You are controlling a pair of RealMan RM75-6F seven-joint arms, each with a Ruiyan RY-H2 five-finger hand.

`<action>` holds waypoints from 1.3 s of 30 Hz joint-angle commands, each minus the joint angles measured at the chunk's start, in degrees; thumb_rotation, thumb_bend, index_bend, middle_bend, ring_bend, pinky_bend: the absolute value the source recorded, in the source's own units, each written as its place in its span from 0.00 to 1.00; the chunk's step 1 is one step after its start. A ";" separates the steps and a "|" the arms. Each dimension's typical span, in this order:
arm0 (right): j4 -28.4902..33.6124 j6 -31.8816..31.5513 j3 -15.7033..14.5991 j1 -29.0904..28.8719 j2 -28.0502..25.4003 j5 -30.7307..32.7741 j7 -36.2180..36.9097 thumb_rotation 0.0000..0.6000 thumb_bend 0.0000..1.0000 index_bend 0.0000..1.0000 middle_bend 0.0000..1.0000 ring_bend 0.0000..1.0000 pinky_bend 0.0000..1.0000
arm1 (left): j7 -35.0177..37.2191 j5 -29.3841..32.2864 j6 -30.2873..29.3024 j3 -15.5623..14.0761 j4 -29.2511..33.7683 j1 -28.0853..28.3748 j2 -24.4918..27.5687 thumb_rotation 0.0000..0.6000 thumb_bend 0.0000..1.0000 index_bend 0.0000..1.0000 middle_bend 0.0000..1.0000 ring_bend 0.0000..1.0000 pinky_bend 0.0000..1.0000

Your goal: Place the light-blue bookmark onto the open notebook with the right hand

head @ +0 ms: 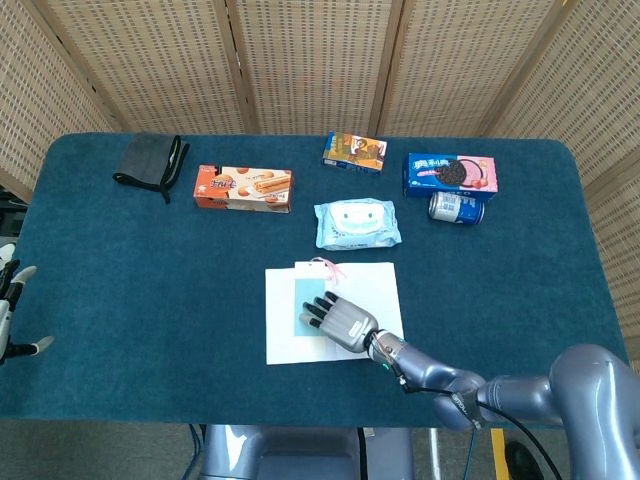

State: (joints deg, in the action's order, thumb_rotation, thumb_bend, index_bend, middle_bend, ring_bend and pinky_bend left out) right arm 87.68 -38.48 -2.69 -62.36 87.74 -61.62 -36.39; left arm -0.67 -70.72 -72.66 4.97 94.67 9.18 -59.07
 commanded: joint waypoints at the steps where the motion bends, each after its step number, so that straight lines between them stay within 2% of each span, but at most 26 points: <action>1: 0.26 0.26 -0.42 -0.02 -0.49 -0.35 -0.10 1.00 1.00 0.00 0.00 0.00 0.08 | -0.08 -0.08 -0.07 -0.04 0.09 -0.02 -0.03 1.00 0.00 0.00 0.00 0.00 0.00; 13: 2.20 1.36 -2.87 0.01 -3.01 -4.21 -0.65 1.00 1.00 0.00 0.00 0.00 0.08 | -0.58 -0.04 -0.15 -0.13 0.40 -0.04 -0.13 1.00 0.00 0.00 0.00 0.00 0.00; 23: 2.16 1.20 -2.85 -0.31 -3.32 -5.81 -1.64 1.00 1.00 0.00 0.00 0.00 0.08 | -0.61 -0.06 -0.24 -0.14 0.52 -0.09 -0.13 1.00 0.00 0.00 0.00 0.00 0.00; 39: 0.73 1.87 -2.80 -1.31 -2.65 -4.94 -4.52 1.00 1.00 0.00 0.00 0.00 0.08 | 0.08 0.01 -0.10 -0.04 0.26 -0.11 0.09 1.00 0.00 0.00 0.00 0.00 0.00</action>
State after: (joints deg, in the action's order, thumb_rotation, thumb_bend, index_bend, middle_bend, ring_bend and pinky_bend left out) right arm 88.38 -36.59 -5.46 -63.67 85.13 -66.53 -40.89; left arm -0.59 -70.71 -72.76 4.92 94.92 9.07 -58.99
